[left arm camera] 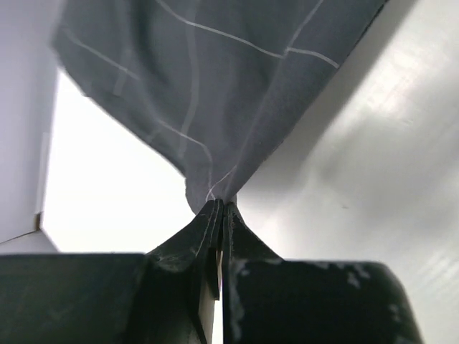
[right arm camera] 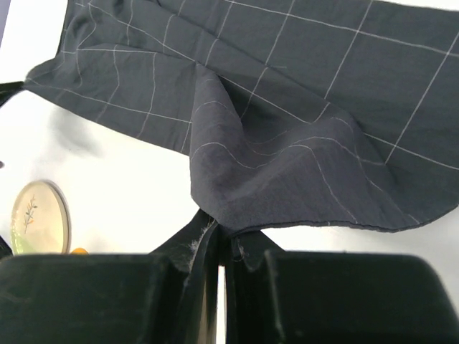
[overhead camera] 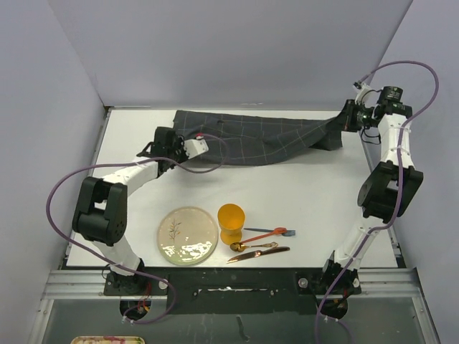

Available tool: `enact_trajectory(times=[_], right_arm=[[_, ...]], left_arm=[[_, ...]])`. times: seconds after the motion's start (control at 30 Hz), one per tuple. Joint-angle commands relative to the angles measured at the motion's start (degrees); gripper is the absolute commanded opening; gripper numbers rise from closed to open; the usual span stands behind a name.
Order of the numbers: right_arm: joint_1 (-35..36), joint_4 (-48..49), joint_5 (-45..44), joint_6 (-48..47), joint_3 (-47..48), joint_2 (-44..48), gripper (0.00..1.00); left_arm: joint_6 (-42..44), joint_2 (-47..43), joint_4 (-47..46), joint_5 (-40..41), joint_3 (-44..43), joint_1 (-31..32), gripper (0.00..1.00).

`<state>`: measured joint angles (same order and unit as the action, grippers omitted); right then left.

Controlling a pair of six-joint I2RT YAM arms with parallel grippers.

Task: Set the dinner table for one person
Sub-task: Flatten out the napkin at the center of the board.

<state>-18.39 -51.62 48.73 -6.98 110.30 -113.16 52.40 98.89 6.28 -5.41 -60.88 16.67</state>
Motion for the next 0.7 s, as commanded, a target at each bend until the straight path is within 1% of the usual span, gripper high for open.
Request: enact_trajectory(times=[0.0,0.3,0.47,0.57,0.67], right_arm=[[0.3,4.3,-1.3,4.1,0.0,-0.9,0.0],[3.4,5.9,-13.7,6.7,1.6,-5.6,0.0],[5.4,7.0,-18.6,7.9,3.0,-9.2,0.03],[6.3,7.0,-21.2,7.7,4.6,-11.3,0.03],[7.5,9.2,-25.5,7.0,3.9,-11.6,0.04]], left_arm=[[-2.3,-4.2,-1.8,-1.6,-5.3,-1.7,0.0],[-2.5,-3.6,-3.6,-1.1,-5.8,-3.4,0.0],[-2.9,-1.7,-4.4,-0.8,-6.4,-4.3,0.0],[-3.1,-0.7,-4.9,-0.7,-6.7,-4.8,0.0],[-3.2,-0.1,-5.7,-0.7,-6.7,-5.4,0.0]])
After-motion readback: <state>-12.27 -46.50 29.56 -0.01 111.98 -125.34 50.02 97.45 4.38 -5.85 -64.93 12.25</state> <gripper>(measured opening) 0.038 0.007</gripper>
